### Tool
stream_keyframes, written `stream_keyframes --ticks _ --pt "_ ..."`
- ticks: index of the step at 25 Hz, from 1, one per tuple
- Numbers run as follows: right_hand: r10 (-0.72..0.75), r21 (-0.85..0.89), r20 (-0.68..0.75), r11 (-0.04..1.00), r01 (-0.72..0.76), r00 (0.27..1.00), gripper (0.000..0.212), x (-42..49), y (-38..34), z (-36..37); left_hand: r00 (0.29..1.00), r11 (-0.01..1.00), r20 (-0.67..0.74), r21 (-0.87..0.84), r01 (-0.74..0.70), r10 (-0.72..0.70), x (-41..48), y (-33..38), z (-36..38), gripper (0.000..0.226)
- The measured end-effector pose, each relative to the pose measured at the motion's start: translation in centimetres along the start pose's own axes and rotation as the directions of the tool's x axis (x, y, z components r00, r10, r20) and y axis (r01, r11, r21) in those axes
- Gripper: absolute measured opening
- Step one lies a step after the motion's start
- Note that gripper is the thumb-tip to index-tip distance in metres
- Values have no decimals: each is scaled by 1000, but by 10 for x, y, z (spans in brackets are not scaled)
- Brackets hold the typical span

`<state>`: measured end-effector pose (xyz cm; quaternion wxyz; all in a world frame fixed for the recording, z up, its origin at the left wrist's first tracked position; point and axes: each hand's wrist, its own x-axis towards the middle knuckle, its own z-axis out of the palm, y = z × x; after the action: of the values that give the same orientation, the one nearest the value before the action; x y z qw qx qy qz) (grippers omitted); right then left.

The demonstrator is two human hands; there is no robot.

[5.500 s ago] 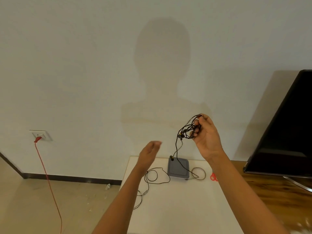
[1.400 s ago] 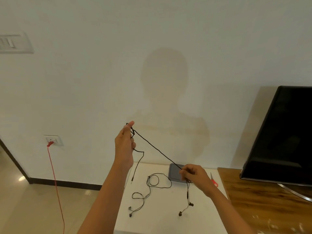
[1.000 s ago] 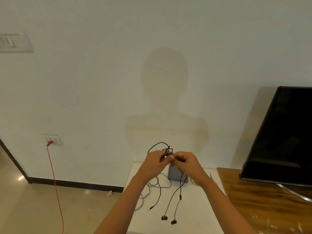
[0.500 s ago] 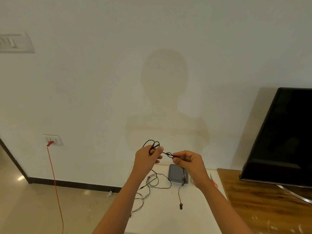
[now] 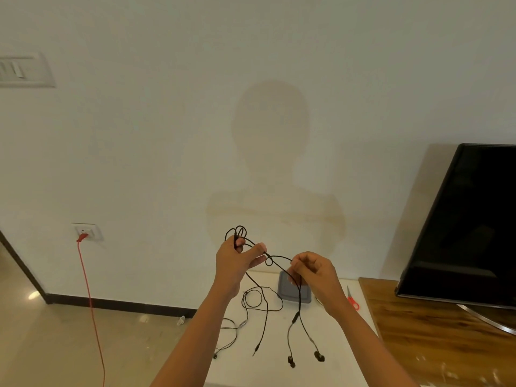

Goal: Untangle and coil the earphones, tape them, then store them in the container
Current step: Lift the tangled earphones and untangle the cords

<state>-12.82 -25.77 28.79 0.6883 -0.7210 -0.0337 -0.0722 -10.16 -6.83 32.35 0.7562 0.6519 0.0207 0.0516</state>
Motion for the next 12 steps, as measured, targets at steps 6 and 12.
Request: stream_keyframes --ticks 6,12 --pt "165 0 -65 986 -166 984 19 2 9 -2 999 992 29 -125 -13 17 -1 7 -1 40" --pt "184 -390 35 908 -156 982 20 1 39 -14 996 990 -2 -110 -92 92 -3 13 4 36"
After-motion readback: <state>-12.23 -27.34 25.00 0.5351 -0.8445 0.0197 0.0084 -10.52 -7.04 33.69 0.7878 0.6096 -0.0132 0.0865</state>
